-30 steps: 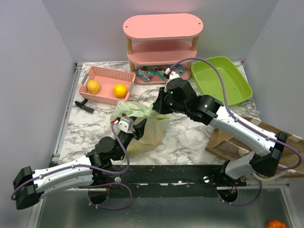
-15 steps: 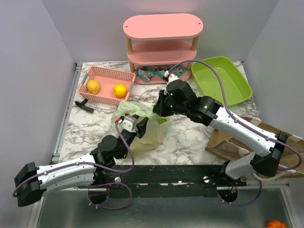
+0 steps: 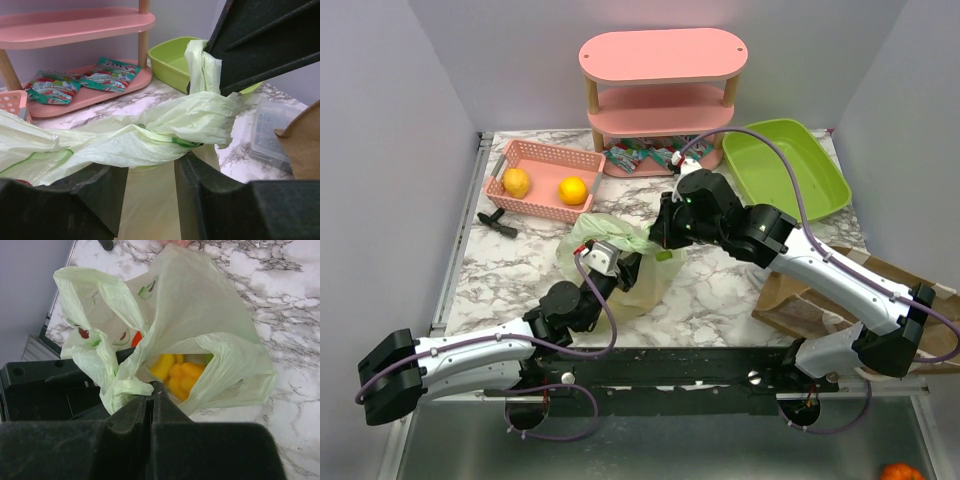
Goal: Place the food into the grocery bag and tie it
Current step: Tie the grocery bag at the center of the board.
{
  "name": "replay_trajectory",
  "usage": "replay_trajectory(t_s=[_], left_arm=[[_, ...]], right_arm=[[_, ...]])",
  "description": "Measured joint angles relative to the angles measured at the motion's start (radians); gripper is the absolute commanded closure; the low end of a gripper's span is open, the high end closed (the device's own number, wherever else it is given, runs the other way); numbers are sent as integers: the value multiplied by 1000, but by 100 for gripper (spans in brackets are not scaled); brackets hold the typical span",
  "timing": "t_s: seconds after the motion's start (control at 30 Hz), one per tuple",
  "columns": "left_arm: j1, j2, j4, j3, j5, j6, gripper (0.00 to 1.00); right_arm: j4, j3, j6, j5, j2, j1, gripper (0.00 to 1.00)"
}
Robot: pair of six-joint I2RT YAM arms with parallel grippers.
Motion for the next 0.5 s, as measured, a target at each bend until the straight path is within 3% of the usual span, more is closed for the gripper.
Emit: replay_trajectory(t_s=[0.13, 0.37, 0.5], left_arm=[[0, 16, 18, 7, -7, -8, 48], [0, 43, 64, 14, -43, -1, 47], [0, 85, 94, 28, -77, 14, 55]], right_arm=[[-4, 0, 0, -9, 0, 0, 99], [-4, -31, 1, -33, -7, 0, 99], [-3, -59, 5, -44, -13, 0, 99]])
